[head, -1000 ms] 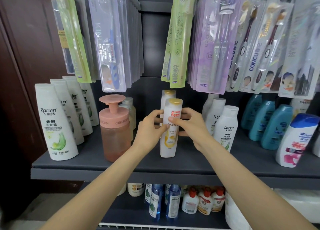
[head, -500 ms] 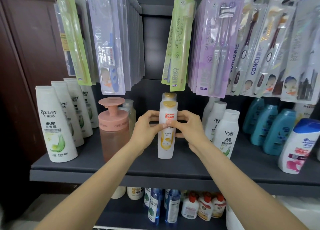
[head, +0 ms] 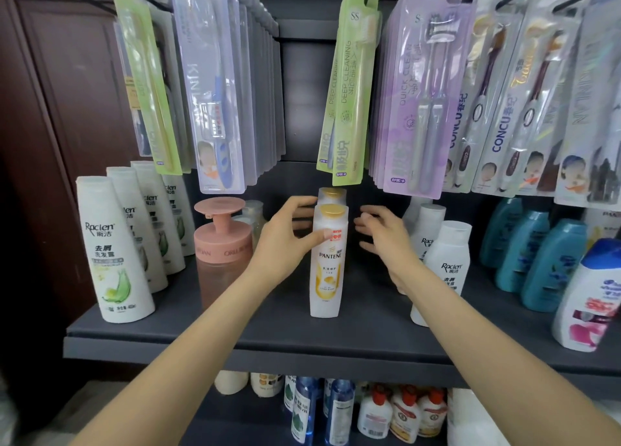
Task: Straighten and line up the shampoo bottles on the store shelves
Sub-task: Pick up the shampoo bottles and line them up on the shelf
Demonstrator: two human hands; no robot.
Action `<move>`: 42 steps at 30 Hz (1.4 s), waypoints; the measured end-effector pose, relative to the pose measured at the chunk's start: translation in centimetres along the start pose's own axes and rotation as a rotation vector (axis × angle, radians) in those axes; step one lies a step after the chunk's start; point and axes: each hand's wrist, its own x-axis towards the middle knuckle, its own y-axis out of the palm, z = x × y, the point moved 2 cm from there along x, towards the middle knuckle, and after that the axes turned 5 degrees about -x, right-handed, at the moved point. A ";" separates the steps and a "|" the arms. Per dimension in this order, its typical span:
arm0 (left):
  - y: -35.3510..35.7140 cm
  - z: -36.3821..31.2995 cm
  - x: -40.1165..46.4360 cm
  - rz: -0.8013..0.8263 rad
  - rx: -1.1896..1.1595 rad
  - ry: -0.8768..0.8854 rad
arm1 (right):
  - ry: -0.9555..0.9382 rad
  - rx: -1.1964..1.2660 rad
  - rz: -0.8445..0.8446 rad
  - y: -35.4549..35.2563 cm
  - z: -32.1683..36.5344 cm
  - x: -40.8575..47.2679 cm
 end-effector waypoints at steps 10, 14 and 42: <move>0.2 -1.2 1.3 0.035 0.246 0.178 | 0.002 -0.108 0.138 2.4 1.2 4.5; 0.1 -1.2 1.3 0.061 0.246 0.153 | 0.003 -0.058 0.130 2.8 1.0 4.5; 3.3 -4.8 -3.7 0.200 0.314 0.148 | -0.050 0.138 0.060 -6.5 2.9 -6.3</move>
